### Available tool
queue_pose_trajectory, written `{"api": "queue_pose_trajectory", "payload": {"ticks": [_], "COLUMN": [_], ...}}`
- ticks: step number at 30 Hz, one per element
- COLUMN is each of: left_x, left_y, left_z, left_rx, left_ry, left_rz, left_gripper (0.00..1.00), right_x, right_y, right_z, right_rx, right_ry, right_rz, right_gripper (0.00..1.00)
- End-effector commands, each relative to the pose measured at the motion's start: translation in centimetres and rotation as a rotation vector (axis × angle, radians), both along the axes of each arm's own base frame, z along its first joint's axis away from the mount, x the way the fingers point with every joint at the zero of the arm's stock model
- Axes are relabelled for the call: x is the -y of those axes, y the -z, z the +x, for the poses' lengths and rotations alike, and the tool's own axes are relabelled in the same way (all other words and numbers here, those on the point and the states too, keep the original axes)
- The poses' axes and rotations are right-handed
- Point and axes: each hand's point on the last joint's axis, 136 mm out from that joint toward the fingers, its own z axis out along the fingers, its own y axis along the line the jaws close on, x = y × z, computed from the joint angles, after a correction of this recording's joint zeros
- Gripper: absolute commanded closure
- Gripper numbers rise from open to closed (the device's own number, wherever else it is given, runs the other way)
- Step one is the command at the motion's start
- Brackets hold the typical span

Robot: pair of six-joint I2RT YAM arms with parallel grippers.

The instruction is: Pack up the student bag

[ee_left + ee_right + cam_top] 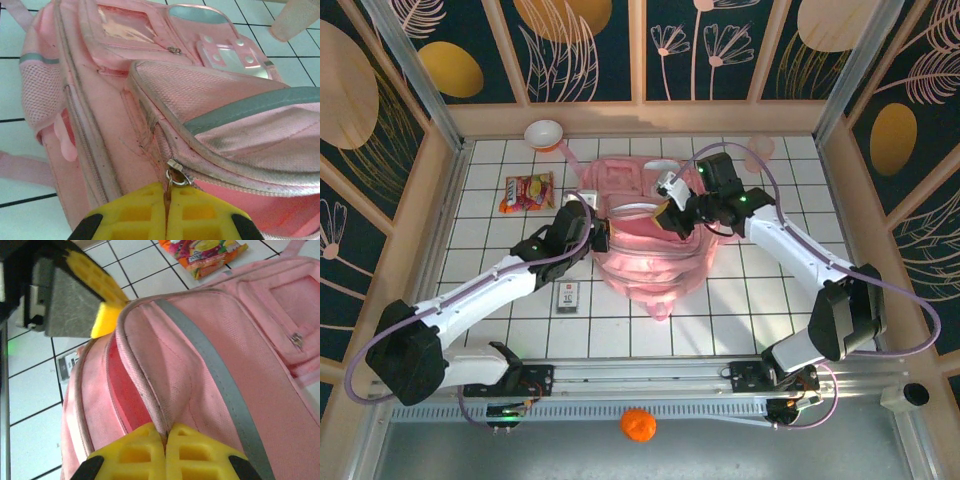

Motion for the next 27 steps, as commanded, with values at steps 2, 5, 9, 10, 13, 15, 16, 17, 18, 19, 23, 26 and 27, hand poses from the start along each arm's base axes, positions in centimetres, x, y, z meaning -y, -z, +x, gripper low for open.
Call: {"api": "queue_pose_trajectory", "payload": {"ticks": [2, 5, 9, 10, 13, 15, 16, 17, 18, 19, 23, 26, 27], "left_x": [-4.4, -4.4, -3.5, -3.5, -4.1, -4.7, -4.9, -5.3, -5.7, -6.1, -7.4, -8.0, -8.1], "left_y": [1.0, 0.8, 0.2, 0.4, 1.9, 3.4, 4.0, 4.9, 5.8, 6.5, 9.1, 10.6, 11.1], "left_z": [3.0, 3.6, 2.7, 2.3, 0.1, -1.5, -2.3, -3.2, -4.1, -4.8, -7.6, -9.0, -9.3], "left_rx": [0.022, 0.01, -0.036, -0.06, -0.175, -0.266, -0.302, -0.343, -0.379, -0.409, -0.521, -0.581, -0.597], "left_ry": [-0.162, -0.173, -0.167, -0.174, -0.215, -0.244, -0.248, -0.254, -0.261, -0.268, -0.298, -0.314, -0.318], "left_rz": [0.104, 0.043, -0.055, -0.08, -0.13, -0.133, -0.125, -0.109, -0.095, -0.082, -0.037, -0.018, -0.013], "left_gripper": [0.97, 0.84, 0.53, 0.45, 0.33, 0.27, 0.25, 0.23, 0.21, 0.2, 0.17, 0.17, 0.17], "right_x": [0.7, 0.6, 0.1, 0.0, -0.1, -0.1, -0.1, -0.1, -0.1, -0.1, -0.1, -0.1, -0.1], "right_y": [-4.0, -4.3, -4.6, -4.5, -4.2, -4.0, -4.0, -4.0, -3.9, -3.9, -3.5, -3.2, -3.2], "right_z": [-1.4, 0.4, 2.2, 2.4, 3.0, 3.1, 3.1, 3.0, 3.1, 3.1, 3.0, 3.1, 3.1], "right_rx": [0.083, 0.08, 0.01, -0.01, -0.074, -0.104, -0.11, -0.115, -0.12, -0.12, -0.114, -0.105, -0.103], "right_ry": [-0.094, -0.019, 0.086, 0.102, 0.159, 0.183, 0.187, 0.191, 0.199, 0.201, 0.206, 0.205, 0.203], "right_rz": [0.054, 0.069, 0.114, 0.121, 0.146, 0.16, 0.164, 0.171, 0.174, 0.178, 0.182, 0.183, 0.185], "right_gripper": [1.0, 1.0, 1.0, 1.0, 1.0, 1.0, 1.0, 1.0, 1.0, 1.0, 1.0, 1.0, 1.0]}}
